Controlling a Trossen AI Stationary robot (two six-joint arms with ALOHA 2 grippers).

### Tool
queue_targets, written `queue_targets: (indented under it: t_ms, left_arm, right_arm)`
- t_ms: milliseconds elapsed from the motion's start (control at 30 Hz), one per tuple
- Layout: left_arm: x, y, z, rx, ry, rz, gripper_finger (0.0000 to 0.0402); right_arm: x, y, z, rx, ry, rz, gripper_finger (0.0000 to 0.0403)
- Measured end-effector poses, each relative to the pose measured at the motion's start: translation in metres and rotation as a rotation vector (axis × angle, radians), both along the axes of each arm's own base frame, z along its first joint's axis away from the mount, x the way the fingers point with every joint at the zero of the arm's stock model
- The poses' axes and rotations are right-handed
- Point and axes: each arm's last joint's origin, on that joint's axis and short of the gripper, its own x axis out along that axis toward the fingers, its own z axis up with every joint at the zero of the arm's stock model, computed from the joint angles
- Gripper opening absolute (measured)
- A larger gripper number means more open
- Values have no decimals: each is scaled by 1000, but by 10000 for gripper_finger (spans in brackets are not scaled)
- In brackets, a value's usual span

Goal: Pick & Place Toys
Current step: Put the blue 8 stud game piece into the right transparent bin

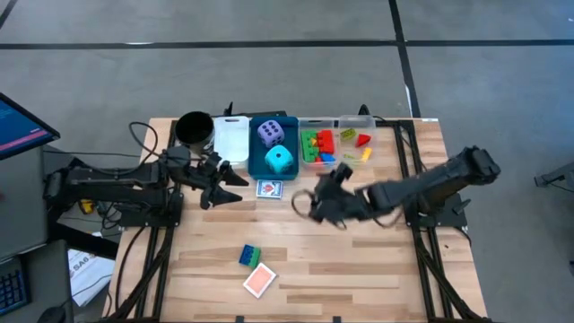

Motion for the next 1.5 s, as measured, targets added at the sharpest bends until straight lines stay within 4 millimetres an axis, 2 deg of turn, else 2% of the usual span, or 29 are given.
queue_targets:
  t_ms: [133, 300, 467, 600, 867, 1000, 1100, 1500]
  left_arm:
    - [1, -4, -5, -9, 21, -16, 341]
    - [15, -24, -23, -39, 149, -2, 341]
    - [29, -50, -48, -43, 304, 36, 341]
    - [35, -65, -63, -131, 408, 30, 341]
    - [34, -83, -72, -274, 513, -31, 341]
    - [30, -90, -74, -291, 560, -80, 341]
    - [27, -94, -78, -192, 577, -123, 340]
    - [12, -108, -88, 542, 491, -229, 322]
  right_arm:
    - [-5, 34, 6, 4, -84, 89, 268]
    - [-11, 50, 8, -27, -115, 99, 268]
    - [-13, 50, 7, -53, -114, 79, 268]
    - [-13, 49, 6, -60, -99, 79, 268]
    - [-16, 48, 3, -68, -62, 71, 268]
    - [-16, 48, 2, -63, -61, 67, 268]
    - [-17, 48, 2, -64, -60, 68, 268]
    - [-16, 47, 3, -59, -70, 64, 268]
